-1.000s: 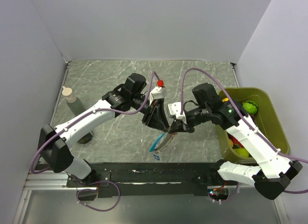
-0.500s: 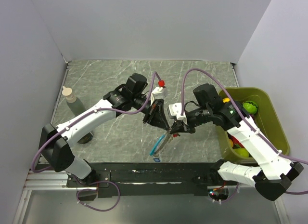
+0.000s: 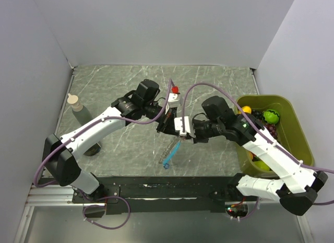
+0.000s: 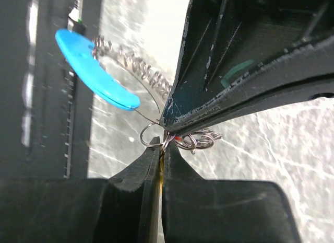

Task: Remove the keys from the keyring
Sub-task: Remove the key from the keyring.

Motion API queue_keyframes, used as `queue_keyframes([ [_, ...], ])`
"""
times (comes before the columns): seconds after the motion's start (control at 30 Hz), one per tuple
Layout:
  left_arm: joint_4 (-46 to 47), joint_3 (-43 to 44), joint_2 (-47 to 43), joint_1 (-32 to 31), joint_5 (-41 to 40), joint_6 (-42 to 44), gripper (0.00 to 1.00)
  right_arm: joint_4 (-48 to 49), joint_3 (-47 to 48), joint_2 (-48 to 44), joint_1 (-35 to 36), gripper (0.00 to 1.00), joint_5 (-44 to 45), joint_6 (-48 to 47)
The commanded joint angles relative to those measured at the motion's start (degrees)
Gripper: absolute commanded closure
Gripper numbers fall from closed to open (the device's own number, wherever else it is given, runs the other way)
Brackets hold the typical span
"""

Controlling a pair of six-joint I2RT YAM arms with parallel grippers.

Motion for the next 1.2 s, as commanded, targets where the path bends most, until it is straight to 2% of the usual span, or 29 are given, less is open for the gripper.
queue_keyframes([
  [0.0,-0.25,3.28,-2.85,-1.03,4.04,0.86,0.99,7.53,-0.53,1.81,1.88,1.0,12.33,0.32],
  [0.47,-1.13,2.67,-2.76,-1.12,5.35,2.35,0.99,11.75,0.62,3.49,5.75,1.0,21.83,-1.43],
  [0.83,-1.83,3.63,-1.97,-1.03,6.93,2.44,0.99,12.9,-1.05,0.32,5.75,0.93,23.5,-2.14],
  [0.87,-2.1,3.72,-1.97,-1.12,6.85,2.53,0.99,13.07,-1.75,0.06,5.67,0.93,23.42,-2.05],
  [0.93,-2.19,3.55,-2.15,-1.12,6.76,2.96,0.99,13.95,-2.46,-0.47,5.58,1.0,23.07,-1.7],
  [1.07,-3.76,3.81,-2.41,-1.12,4.31,3.84,0.99,13.51,-2.55,-0.74,5.05,1.0,20.52,-0.91],
  [1.17,-6.4,6.26,-2.85,-1.03,0.45,6.48,0.99,13.51,-3.07,-0.3,4.88,1.0,22.61,-1.34],
])
